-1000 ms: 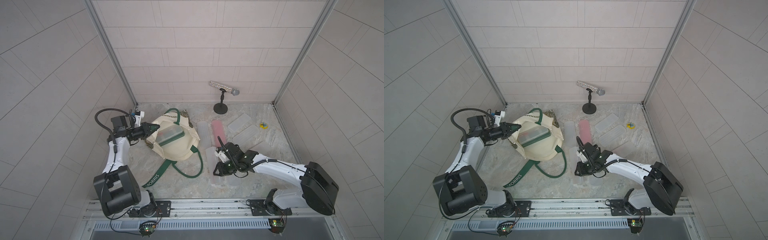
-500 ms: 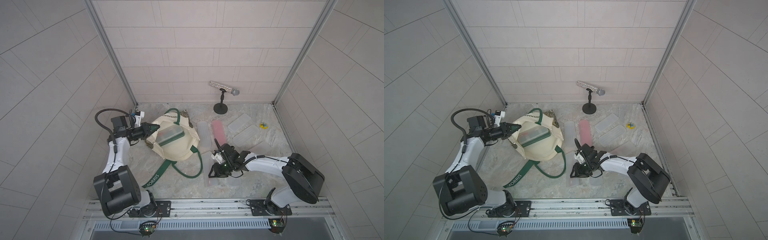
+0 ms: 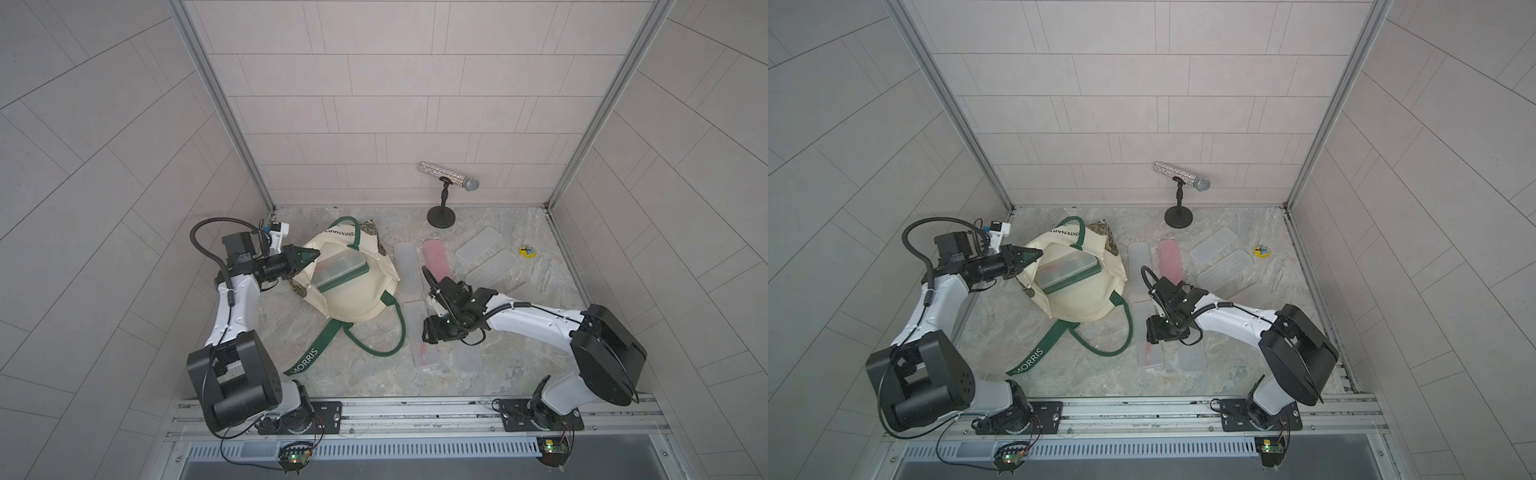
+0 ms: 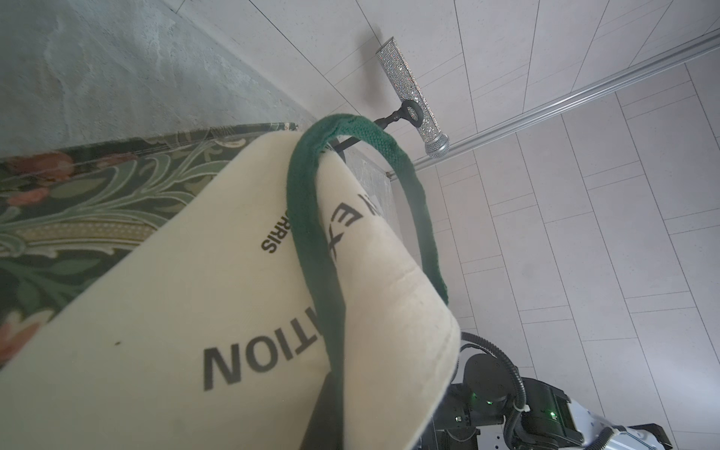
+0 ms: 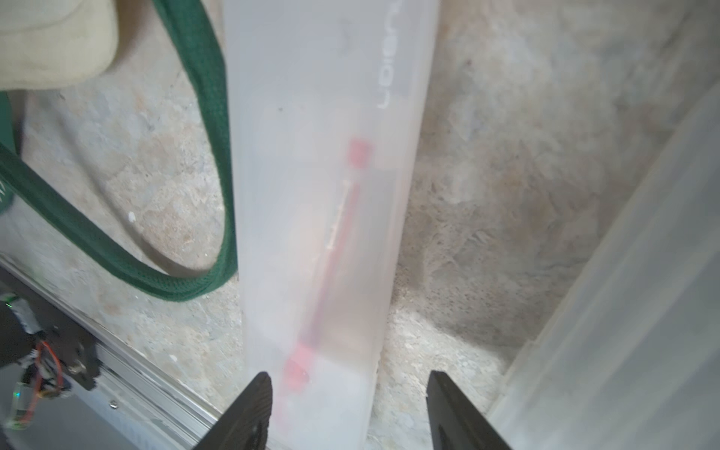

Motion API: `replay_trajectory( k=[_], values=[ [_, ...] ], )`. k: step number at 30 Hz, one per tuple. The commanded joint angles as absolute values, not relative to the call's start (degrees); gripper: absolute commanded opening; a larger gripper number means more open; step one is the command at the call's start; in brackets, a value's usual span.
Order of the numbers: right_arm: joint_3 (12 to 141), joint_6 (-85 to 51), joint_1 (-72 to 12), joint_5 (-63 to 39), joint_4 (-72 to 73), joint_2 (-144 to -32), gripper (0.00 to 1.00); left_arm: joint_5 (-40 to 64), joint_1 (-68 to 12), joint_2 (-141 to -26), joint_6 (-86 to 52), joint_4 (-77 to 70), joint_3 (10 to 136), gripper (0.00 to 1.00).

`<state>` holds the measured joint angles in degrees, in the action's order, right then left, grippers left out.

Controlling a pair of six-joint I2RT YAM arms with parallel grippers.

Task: Take out the pencil case from the canvas bag
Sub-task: Place the pencil case at the center of the board.

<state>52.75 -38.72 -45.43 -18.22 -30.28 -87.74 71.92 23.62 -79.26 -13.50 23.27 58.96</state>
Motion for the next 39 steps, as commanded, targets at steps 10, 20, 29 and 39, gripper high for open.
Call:
replay_trajectory(
  k=[10,20,29,39],
  values=[
    [58.2,-38.5,-54.6,-1.9,-36.5,-89.3,0.83,75.2,23.7,-76.8,-13.2,20.3,59.1,0.0],
    [60.1,-41.0,-57.6,-0.3,-34.5,-94.4,0.89,75.1,23.6,-76.7,-13.2,20.3,59.1,0.0],
    [62.4,-42.2,-58.2,-0.2,-34.8,-99.3,0.87,75.1,23.8,-76.8,-13.1,20.2,59.1,0.0],
    [61.8,-44.0,-57.3,1.6,-36.7,-99.5,0.73,75.2,23.9,-76.8,-13.1,20.1,59.0,0.0]
  ],
)
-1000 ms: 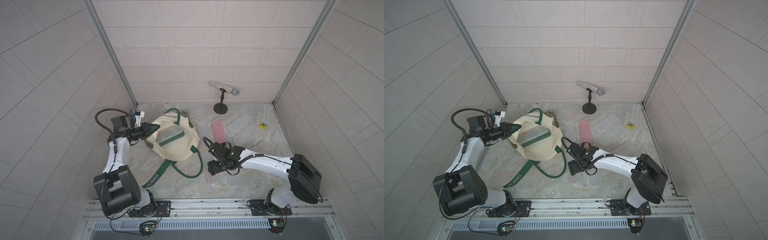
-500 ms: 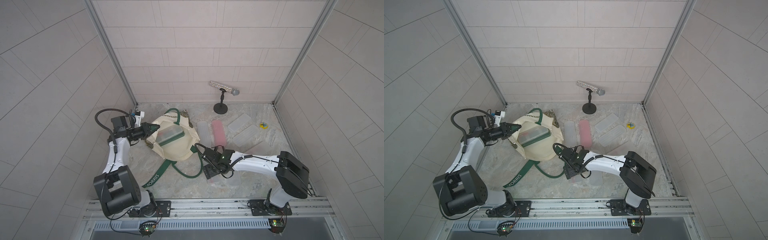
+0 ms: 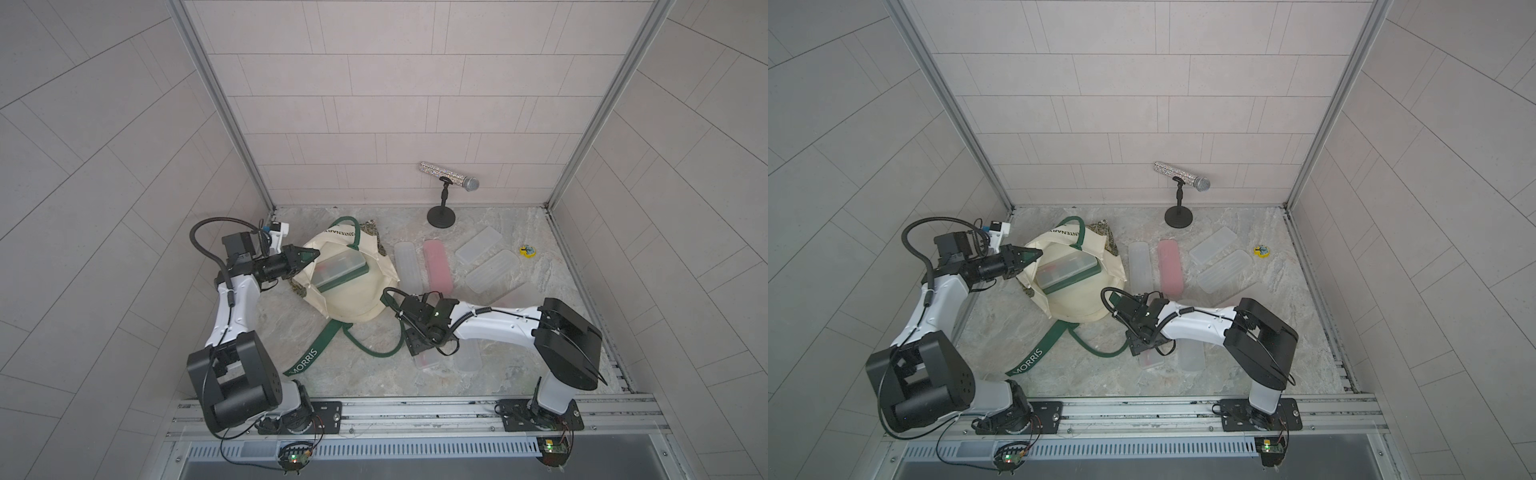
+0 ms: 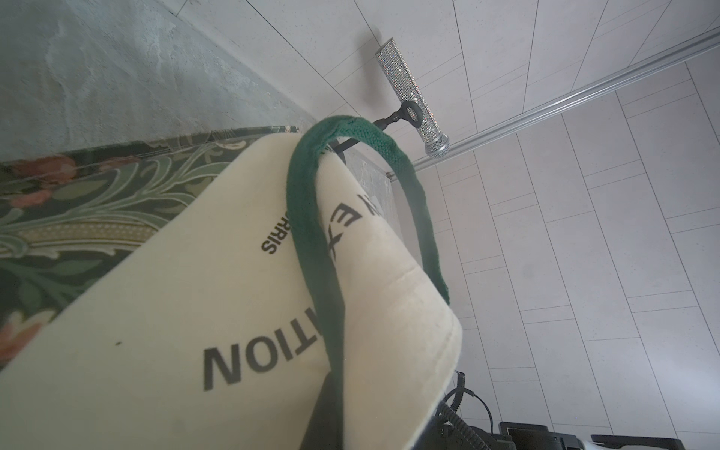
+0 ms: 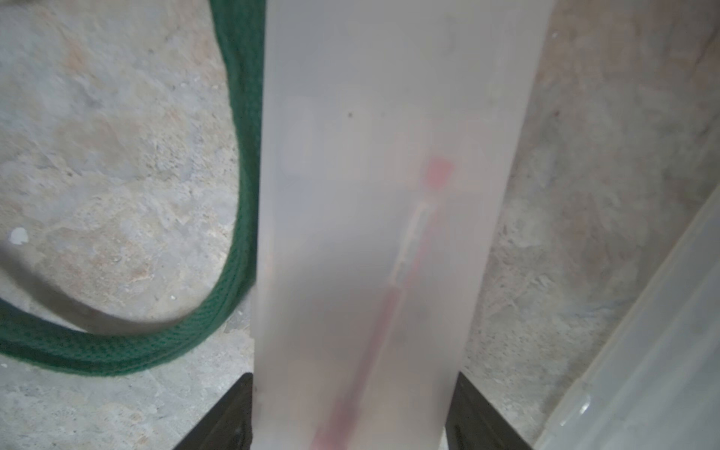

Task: Take out the pencil case from the canvas bag
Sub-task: Place the pencil case at the center of the board.

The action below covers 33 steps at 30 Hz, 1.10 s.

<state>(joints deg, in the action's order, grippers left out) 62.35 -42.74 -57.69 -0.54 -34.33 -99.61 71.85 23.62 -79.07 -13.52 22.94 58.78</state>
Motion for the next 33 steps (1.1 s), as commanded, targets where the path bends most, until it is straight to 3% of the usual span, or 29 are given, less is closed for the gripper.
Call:
replay_trajectory(
  k=[1,12,33],
  values=[
    [61.5,-44.0,-57.1,1.8,-36.8,-99.0,0.73,75.2,23.9,-76.7,-13.2,20.1,59.0,0.0],
    [58.6,-44.2,-53.5,2.8,-38.2,-94.8,0.73,75.2,23.9,-76.8,-13.4,20.0,59.0,0.0],
    [56.0,-40.9,-53.4,1.0,-25.9,-81.7,1.0,75.8,23.9,-76.7,-13.9,19.5,59.1,0.0]
  ],
)
